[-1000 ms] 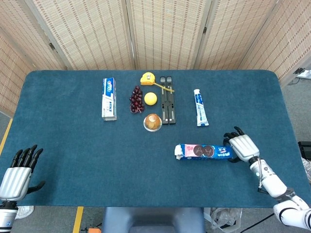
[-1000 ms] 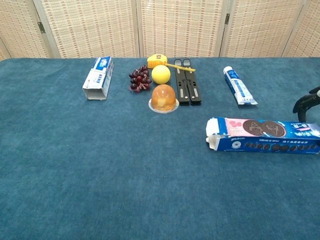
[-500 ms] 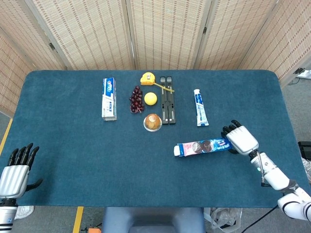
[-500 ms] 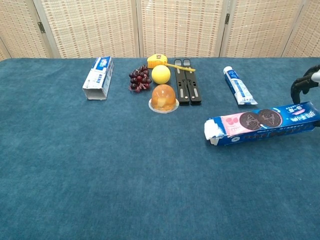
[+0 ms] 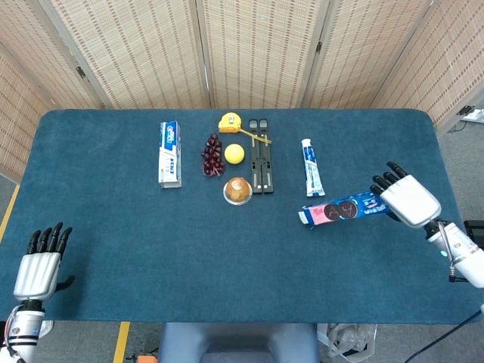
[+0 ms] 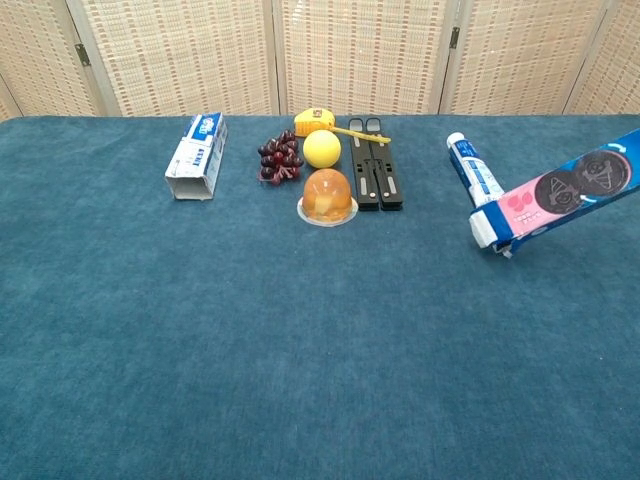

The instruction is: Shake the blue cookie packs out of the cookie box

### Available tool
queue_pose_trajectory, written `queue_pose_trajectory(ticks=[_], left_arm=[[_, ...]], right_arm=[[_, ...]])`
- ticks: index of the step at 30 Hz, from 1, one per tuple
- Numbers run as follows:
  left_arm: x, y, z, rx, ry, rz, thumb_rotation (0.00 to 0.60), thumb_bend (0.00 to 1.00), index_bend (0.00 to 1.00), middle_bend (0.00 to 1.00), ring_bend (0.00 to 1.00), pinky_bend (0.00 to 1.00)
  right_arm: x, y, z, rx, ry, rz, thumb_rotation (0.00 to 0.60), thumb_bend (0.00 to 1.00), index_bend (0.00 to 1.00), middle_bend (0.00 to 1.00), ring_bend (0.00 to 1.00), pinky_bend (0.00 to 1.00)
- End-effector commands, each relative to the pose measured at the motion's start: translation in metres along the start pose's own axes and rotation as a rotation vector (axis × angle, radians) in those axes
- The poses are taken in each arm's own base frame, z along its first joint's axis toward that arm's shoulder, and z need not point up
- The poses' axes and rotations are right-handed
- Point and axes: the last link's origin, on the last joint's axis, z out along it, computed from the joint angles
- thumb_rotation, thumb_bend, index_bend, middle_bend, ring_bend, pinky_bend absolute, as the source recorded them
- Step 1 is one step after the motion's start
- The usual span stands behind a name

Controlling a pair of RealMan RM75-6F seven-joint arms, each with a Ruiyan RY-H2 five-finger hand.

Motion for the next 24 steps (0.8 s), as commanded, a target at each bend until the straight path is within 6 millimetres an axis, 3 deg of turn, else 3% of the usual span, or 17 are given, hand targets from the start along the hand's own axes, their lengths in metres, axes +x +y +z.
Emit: queue_pose_trajectory(ticks=[1,14,19,24], left_arm=[[-0.002,0.002,0.003,0.006,-0.001,0.007,0.6,0.19,0.0,0.0,0.0,0.0],[-0.003,0.004,0.005,-0.002,-0.004,0.016,0.6,0.19,0.0,0.0,0.0,0.0],[0.0,0.003,0.004,0.012,0.036,0.02,0.6,0.19,0.0,0.0,0.0,0.0],[-0.002,0.004,0.005,0.001,0.021,0.022,0.6,0.19,0.0,0.0,0.0,0.0]], right_arm=[[0.039,0.01,-0.008,-0.004,0.027,-0.066,0.6,0.22,0.57,0.35,0.33,0.17],[0.131,-0.01,-0.03,-0.03,0.127,-0.145,0.6,0.22,0.58,0.35,0.33,0.17],[0.155,-0.014,-0.046,-0.052,0.214,-0.144,0.6,0.22,0.58,0.35,0.33,0.17],[0.163,-0.018,-0.052,-0.054,0.237,-0.082,0.6,0.22,0.58,0.35,0.32,0.17]])
